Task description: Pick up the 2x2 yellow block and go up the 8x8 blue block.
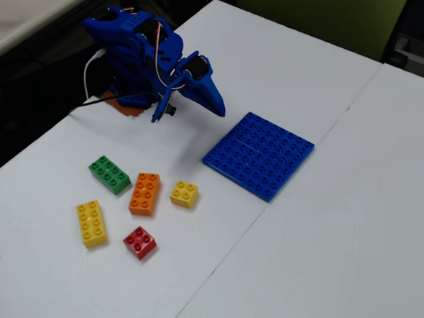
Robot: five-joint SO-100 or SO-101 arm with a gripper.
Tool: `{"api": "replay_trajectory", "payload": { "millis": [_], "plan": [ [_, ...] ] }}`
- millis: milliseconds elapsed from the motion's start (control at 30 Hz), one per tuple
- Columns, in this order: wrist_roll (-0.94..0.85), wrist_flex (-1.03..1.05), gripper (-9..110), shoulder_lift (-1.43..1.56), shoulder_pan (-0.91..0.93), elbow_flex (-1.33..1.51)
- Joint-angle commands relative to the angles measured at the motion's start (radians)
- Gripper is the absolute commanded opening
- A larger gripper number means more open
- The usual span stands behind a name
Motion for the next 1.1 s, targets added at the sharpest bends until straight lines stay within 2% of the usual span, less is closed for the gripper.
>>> {"api": "replay_trajectory", "payload": {
  "millis": [0, 867, 967, 1067],
  "plan": [
    [-0.006, 0.003, 0, 0.041, -0.006, 0.040],
    [-0.006, 0.003, 0, 0.041, -0.006, 0.040],
    [-0.006, 0.003, 3, 0.041, -0.006, 0.040],
    [-0.008, 0.003, 0, 0.043, -0.006, 0.041]
  ]
}}
